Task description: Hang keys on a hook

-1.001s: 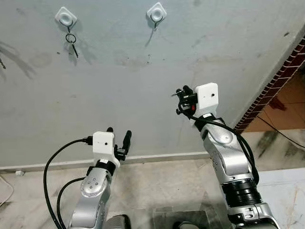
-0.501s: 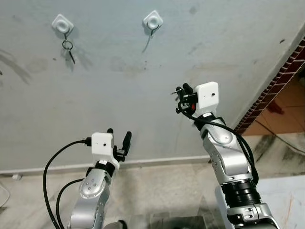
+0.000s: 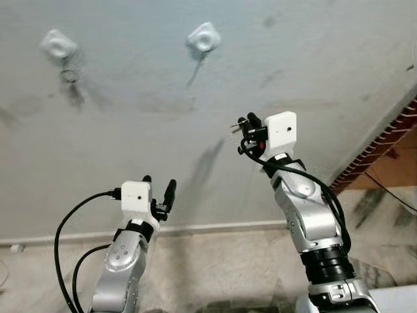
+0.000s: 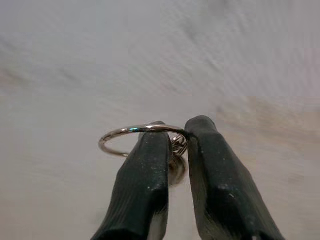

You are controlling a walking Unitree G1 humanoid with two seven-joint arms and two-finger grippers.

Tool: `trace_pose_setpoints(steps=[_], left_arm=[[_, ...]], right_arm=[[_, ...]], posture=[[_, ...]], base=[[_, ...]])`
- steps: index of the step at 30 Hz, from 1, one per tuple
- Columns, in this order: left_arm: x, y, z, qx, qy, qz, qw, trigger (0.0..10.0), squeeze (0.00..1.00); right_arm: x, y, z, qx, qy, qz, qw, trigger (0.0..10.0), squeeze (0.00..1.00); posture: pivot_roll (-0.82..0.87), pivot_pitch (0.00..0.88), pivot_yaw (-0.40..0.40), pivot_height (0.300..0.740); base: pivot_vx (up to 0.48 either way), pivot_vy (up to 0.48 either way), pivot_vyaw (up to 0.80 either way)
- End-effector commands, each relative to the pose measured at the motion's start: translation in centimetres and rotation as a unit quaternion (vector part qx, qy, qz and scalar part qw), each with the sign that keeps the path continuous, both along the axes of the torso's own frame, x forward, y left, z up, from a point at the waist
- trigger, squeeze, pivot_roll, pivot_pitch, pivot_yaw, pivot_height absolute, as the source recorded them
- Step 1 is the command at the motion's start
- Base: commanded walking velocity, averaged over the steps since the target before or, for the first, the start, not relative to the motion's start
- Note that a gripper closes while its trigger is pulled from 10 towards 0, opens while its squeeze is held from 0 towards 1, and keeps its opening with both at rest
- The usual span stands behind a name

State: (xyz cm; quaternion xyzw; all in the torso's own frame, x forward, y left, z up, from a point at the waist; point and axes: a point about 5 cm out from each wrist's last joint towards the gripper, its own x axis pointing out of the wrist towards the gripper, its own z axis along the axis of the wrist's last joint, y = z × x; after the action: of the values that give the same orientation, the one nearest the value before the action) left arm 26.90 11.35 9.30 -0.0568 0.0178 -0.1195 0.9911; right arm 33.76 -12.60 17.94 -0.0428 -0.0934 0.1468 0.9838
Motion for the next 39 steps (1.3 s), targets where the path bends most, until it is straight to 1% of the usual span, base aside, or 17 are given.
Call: trace_pose_setpoints(steps=[1, 22, 26, 29, 30, 33, 34, 35, 37, 39], left_arm=[[-0.7, 1.6, -1.0, 0.013, 0.019, 0.023, 0.999, 10.0, 0.00], [-0.8, 1.7, -1.0, 0.018, 0.022, 0.027, 0.999, 10.0, 0.00], [-0.9, 1.9, -1.6, 0.028, 0.031, 0.030, 0.999, 10.0, 0.00], [-1.0, 2.1, -2.0, 0.032, 0.037, 0.030, 0.998, 10.0, 0.00], [-1.3, 2.2, -2.5, 0.040, 0.043, 0.031, 0.998, 10.0, 0.00], [-1.9, 2.6, -3.3, 0.045, 0.056, 0.033, 0.997, 10.0, 0.00], [-2.1, 2.7, -3.5, 0.047, 0.061, 0.031, 0.997, 10.0, 0.00], [-2.1, 2.7, -3.5, 0.048, 0.062, 0.031, 0.996, 10.0, 0.00], [-2.2, 2.6, -3.6, 0.048, 0.065, 0.030, 0.996, 10.0, 0.00], [-2.3, 2.6, -3.7, 0.049, 0.068, 0.029, 0.996, 10.0, 0.00]], right_arm=[[-0.2, 1.9, 0.5, 0.005, -0.010, 0.029, 1.000, 10.0, 0.00], [-0.4, 2.1, 0.3, 0.001, -0.012, 0.038, 0.999, 10.0, 0.00], [-0.4, 2.4, 1.2, 0.024, -0.031, 0.051, 0.998, 10.0, 0.00], [-0.3, 2.6, 1.7, 0.025, -0.038, 0.057, 0.997, 10.0, 0.00], [-0.2, 2.9, 2.1, 0.040, -0.036, 0.067, 0.996, 10.0, 0.00], [0.1, 3.8, 2.7, 0.043, -0.027, 0.101, 0.994, 10.0, 0.00], [0.4, 4.5, 2.8, 0.034, -0.013, 0.123, 0.992, 10.0, 0.00], [0.4, 4.7, 2.7, 0.027, -0.006, 0.132, 0.991, 10.0, 0.00], [0.7, 5.6, 2.1, 0.007, 0.028, 0.155, 0.988, 10.0, 0.00], [1.1, 6.5, 1.0, -0.020, 0.079, 0.178, 0.981, 10.0, 0.00]], posture=[[0.03, 0.152, 0.002, 0.740], [0.04, 0.153, 0.003, 0.740], [0.04, 0.157, 0.004, 0.740], [0.04, 0.157, 0.003, 0.740], [0.04, 0.158, 0.002, 0.740], [0.04, 0.164, 0.000, 0.740], [0.04, 0.166, -0.001, 0.740], [0.04, 0.167, -0.001, 0.740], [0.05, 0.170, -0.002, 0.740], [0.05, 0.173, -0.005, 0.740]], base=[[0.000, 0.000, 0.00], [0.000, 0.000, 0.00], [0.000, 0.000, 0.00], [0.000, 0.000, 0.00], [0.000, 0.000, 0.00], [0.000, 0.000, 0.00], [0.000, 0.000, 0.00], [0.000, 0.000, 0.00], [0.000, 0.000, 0.00], [0.000, 0.000, 0.00]])
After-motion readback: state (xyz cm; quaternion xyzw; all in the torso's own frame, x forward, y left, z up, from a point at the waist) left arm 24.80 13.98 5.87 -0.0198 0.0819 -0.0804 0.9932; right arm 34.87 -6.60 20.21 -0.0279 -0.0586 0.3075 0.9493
